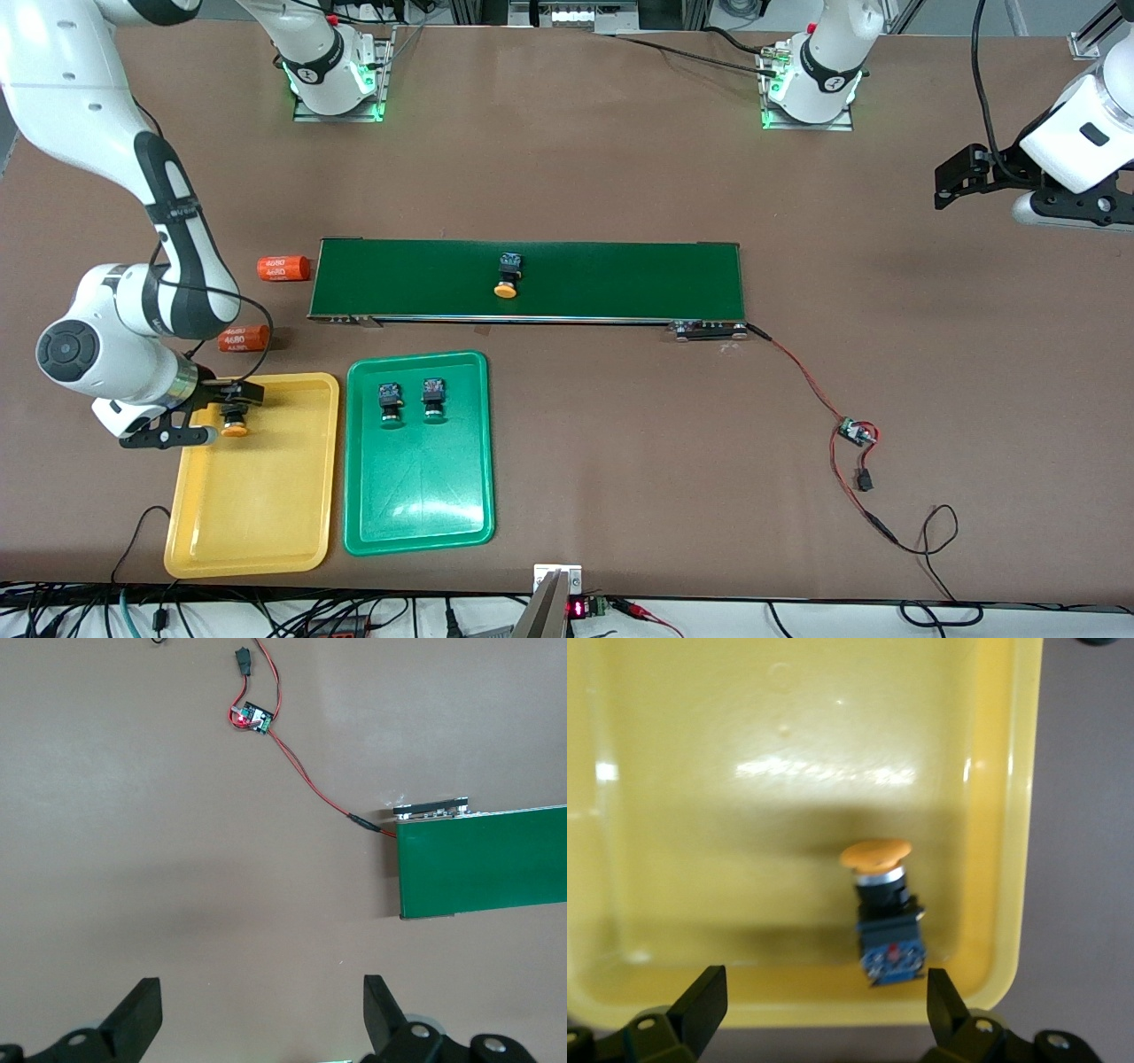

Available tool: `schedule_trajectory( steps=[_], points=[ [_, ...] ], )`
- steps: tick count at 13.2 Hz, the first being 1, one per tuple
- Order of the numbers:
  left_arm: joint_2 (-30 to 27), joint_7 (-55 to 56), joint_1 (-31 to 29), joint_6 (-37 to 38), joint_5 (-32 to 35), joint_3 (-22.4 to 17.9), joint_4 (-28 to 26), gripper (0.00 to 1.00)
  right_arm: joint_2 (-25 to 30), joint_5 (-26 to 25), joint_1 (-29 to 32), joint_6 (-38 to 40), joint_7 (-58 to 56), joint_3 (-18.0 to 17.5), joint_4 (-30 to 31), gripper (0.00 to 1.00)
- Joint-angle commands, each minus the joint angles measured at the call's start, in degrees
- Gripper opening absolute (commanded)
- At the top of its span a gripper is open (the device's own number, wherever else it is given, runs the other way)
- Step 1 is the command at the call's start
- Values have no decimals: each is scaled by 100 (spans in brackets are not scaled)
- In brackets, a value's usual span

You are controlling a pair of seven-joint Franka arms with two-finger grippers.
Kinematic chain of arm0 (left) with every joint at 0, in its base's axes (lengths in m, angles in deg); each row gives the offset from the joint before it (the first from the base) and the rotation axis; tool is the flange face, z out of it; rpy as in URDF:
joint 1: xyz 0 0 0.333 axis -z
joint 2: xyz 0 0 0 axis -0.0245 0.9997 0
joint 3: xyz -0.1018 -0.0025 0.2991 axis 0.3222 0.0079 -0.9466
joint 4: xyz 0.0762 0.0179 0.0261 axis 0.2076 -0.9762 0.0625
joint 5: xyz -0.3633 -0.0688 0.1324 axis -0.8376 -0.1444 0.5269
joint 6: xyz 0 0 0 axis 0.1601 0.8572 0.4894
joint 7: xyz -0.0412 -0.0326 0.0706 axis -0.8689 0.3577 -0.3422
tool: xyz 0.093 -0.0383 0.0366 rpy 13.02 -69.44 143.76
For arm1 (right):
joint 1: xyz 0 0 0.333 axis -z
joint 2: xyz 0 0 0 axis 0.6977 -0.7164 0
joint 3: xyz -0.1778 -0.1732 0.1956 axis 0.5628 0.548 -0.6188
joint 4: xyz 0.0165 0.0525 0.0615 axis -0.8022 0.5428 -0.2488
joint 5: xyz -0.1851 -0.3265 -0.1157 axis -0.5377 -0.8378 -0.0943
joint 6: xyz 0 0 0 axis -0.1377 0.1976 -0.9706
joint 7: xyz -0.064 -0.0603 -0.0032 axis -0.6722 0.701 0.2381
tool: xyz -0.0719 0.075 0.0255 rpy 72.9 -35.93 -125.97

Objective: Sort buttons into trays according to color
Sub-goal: 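Move the right gripper back over the next yellow button on the belt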

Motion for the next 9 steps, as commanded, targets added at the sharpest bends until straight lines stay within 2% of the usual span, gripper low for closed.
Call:
schedule_trajectory(
  steps=[1, 5, 9],
  points=[
    [-4, -52, 16, 106, -19, -14, 82, 100, 1084, 14, -61, -85, 597, -198, 1328, 100],
    [-4, -52, 16, 106, -19, -14, 82, 100, 2342, 14, -113, -94, 1651, -769, 2823, 100],
    [-4, -52, 16, 106, -28, -14, 82, 100, 2880, 23, -446, -410, 3160, -1348, 3704, 100]
  ],
)
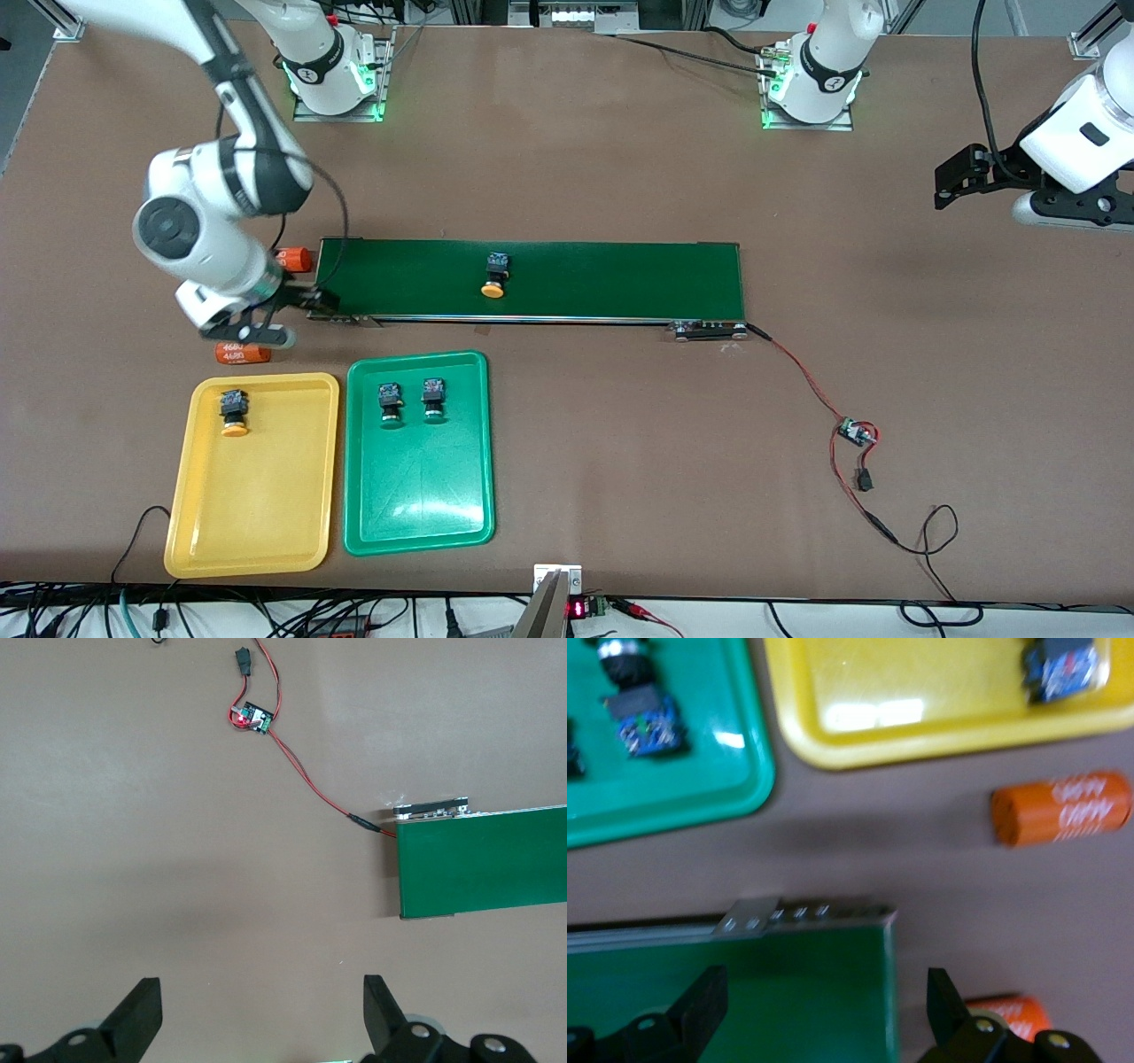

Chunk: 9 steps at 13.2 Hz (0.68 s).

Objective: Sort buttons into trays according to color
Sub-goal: 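Move the right gripper back over the next yellow button on the belt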

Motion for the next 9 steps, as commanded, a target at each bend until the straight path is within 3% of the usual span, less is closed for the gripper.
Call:
schedule_trajectory(
  steps=[1, 4, 9],
  points=[
    [-4, -52, 16, 106, -28, -14, 82, 100, 339, 19, -374, -258, 1261, -350, 562, 100],
    [-4, -52, 16, 106, -28, -14, 82, 100, 233, 19, -1041, -345, 2037, -386, 545, 100],
    [-4, -43, 16, 141, -28, -14, 82, 100, 93, 28, -1553, -845, 2136, -421, 519, 100]
  ],
)
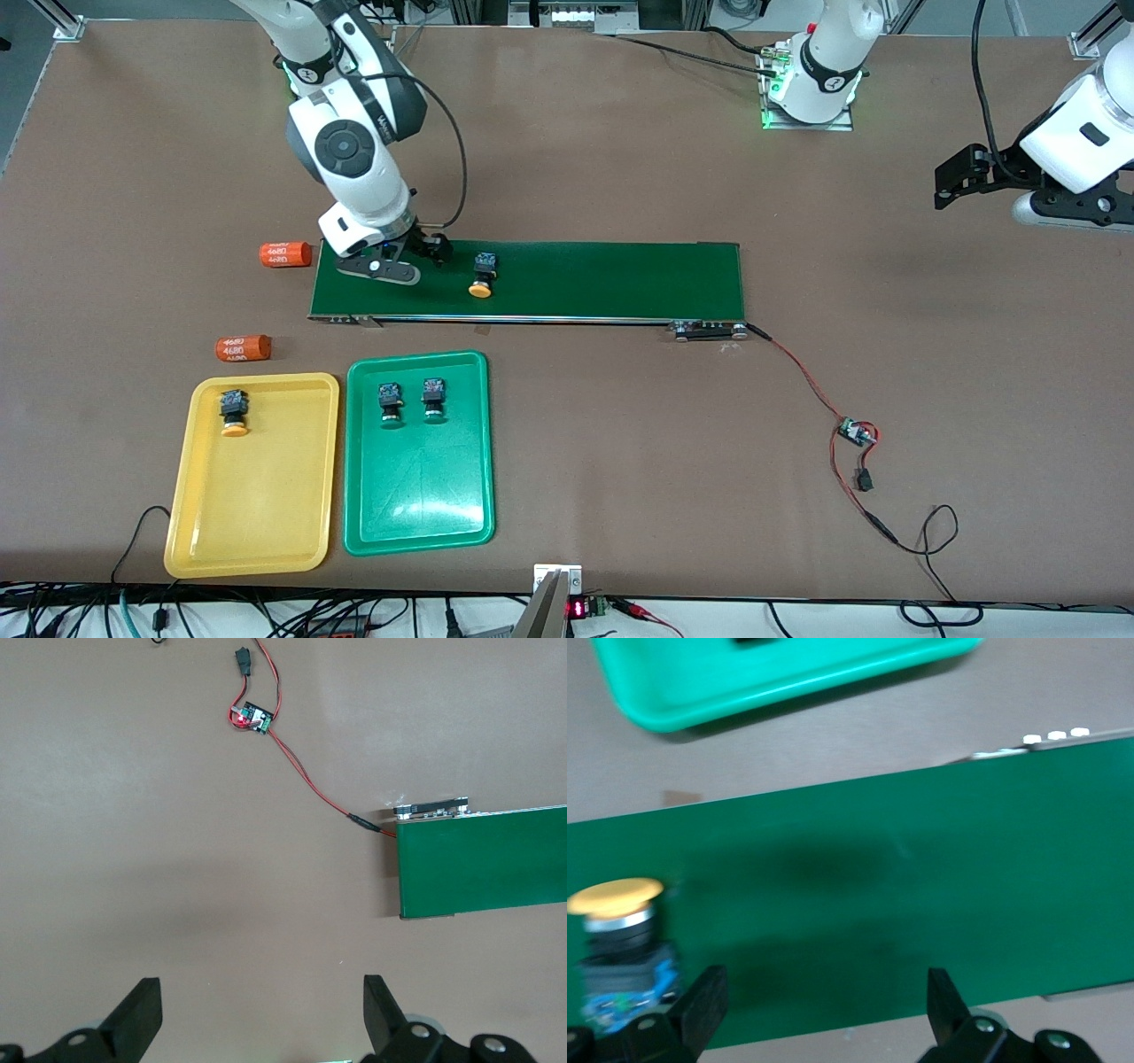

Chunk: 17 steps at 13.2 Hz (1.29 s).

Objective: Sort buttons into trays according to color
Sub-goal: 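Move the right gripper back over the next yellow button on the belt, then grasp the second yellow button with the right gripper and lift it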

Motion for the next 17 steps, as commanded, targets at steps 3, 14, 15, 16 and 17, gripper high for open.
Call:
schedule_trajectory(
  steps=[3, 14, 15, 16, 17],
  points=[
    [-4, -43, 16, 134, -28, -14, 82, 100, -287, 247, -443, -741, 93, 6, 14, 100],
    [-4, -43, 16, 143, -37, -14, 117, 100, -938, 229, -409, -751, 76, 58, -469, 100],
    [4, -43, 16, 143, -37, -14, 126, 100, -982, 212, -382, -751, 15, 67, -487, 94],
    [4, -43, 16, 143, -37, -14, 126, 100, -982, 168, -330, -751, -12, 67, -487, 85],
    [4, -43, 16, 143, -37, -14, 126, 100, -999, 159, -321, -725, -56, 67, -479, 73]
  ],
)
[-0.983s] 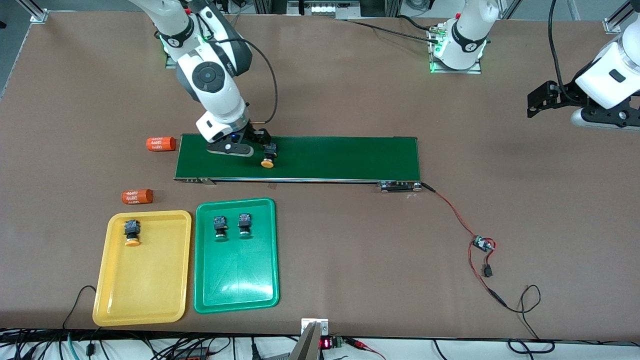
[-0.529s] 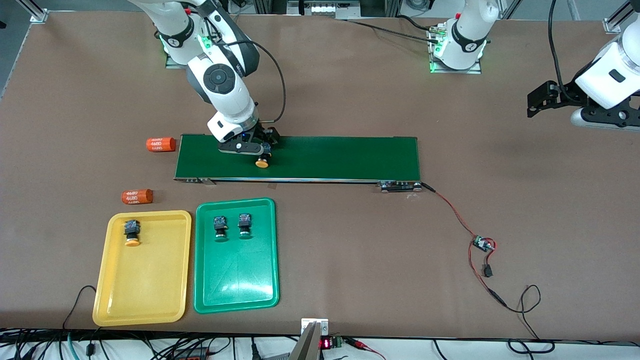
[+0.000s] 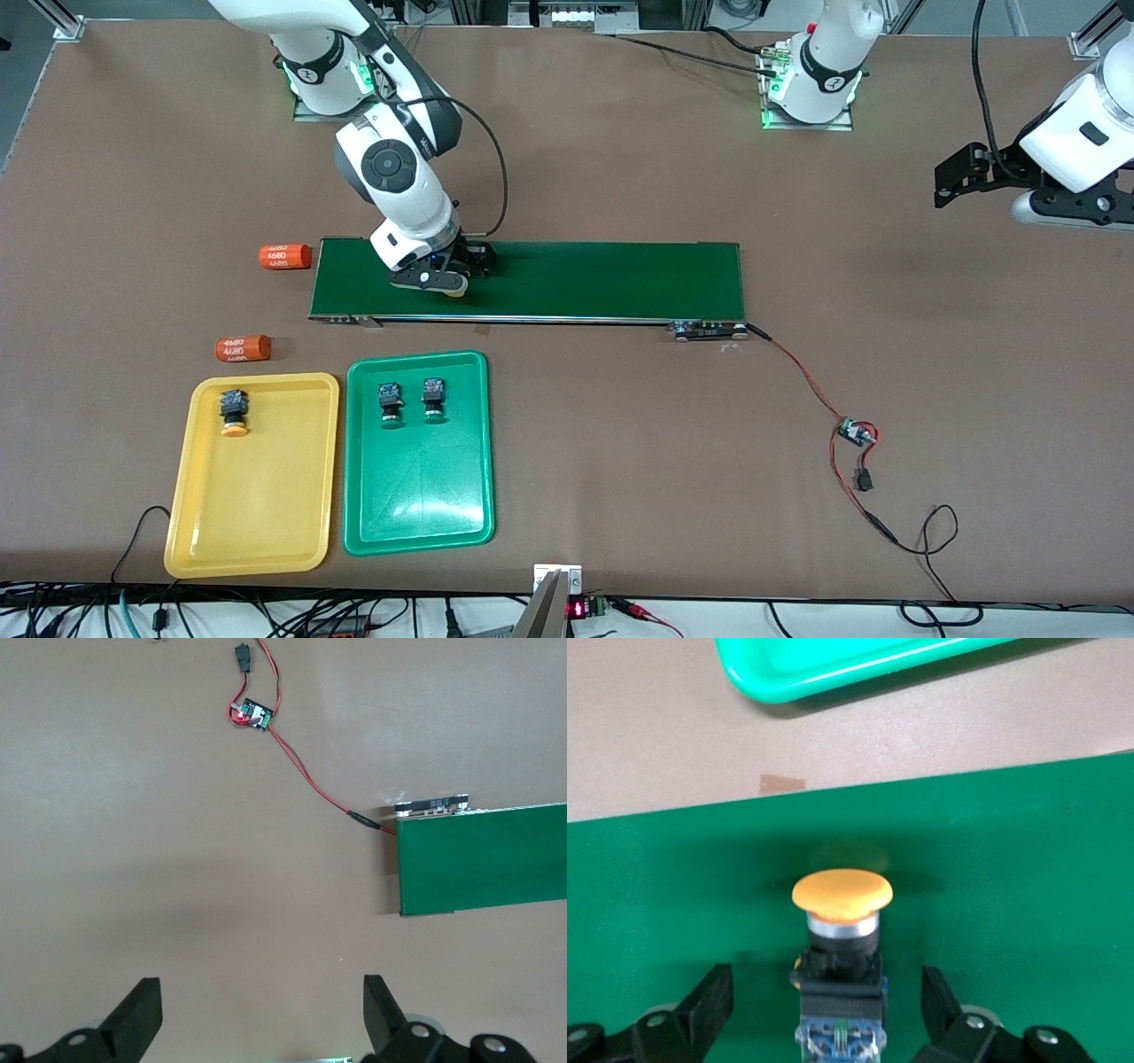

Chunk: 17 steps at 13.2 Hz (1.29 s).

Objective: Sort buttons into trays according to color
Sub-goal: 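Grasp the second yellow button with the right gripper and lift it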

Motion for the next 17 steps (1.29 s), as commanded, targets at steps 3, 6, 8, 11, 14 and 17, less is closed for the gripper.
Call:
schedule_trajectory(
  steps=[3, 6, 8, 11, 14, 17],
  points=[
    [7, -43, 16, 107, -37, -14, 121, 100, -81, -28, 327, 69, -437, -37, -42, 35],
    [7, -43, 16, 107, -37, -14, 121, 100, 129, -28, 468, 165, -579, -37, -103, 17],
    [7, -43, 16, 107, -37, -14, 121, 100, 244, -28, 661, 1083, -841, -37, -776, 15],
    [7, -43, 16, 107, -37, -23, 121, 100, 69, -37, 942, 2256, -1665, 111, -2043, 15],
    [7, -43, 16, 169, -37, -23, 121, 100, -300, -29, 1215, 2232, -2545, 410, -2397, 15],
    [7, -43, 16, 169, -37, -23, 121, 100, -905, -81, 1260, 2249, -2776, 849, -3055, 15]
  ],
)
